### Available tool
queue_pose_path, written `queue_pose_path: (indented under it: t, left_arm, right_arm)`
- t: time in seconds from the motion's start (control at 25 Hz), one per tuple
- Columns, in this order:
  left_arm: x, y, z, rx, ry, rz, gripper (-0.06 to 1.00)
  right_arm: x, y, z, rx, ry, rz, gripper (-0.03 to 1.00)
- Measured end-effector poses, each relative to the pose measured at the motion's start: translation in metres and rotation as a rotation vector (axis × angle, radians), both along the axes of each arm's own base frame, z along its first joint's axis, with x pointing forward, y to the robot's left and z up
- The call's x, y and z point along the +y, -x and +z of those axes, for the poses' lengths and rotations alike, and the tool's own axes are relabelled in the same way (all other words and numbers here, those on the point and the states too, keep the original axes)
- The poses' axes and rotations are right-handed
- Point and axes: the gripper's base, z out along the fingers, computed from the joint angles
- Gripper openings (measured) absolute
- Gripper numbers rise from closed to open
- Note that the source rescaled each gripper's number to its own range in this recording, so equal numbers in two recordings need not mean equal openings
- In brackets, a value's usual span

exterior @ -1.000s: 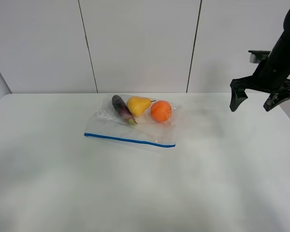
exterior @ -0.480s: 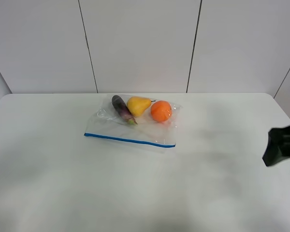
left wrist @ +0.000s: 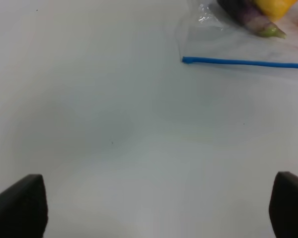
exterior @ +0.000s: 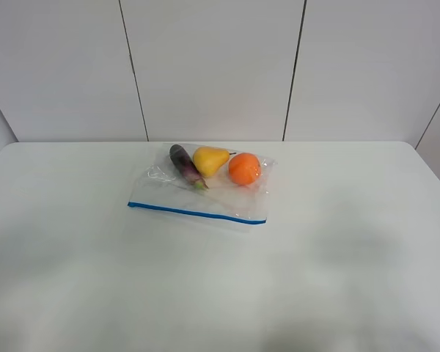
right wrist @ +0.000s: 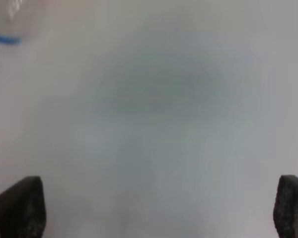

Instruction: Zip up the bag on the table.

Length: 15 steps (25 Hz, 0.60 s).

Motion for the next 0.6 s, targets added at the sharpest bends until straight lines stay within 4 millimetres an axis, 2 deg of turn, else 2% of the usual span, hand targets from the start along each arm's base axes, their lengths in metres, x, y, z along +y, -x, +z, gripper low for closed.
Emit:
queue_pose_path:
  t: [0.28, 0.6]
  left_arm:
    - [0.0, 0.0, 0.0, 0.0, 0.0, 0.0, 1.0]
    - [0.0, 0.0, 0.0, 0.0, 0.0, 0.0, 1.0]
  right_arm:
    - [0.0, 0.041, -0.002, -0.254, 0.02, -0.008, 0.99]
    - [0.0, 0.043, -0.001, -0.274, 0.021, 0.004, 0.99]
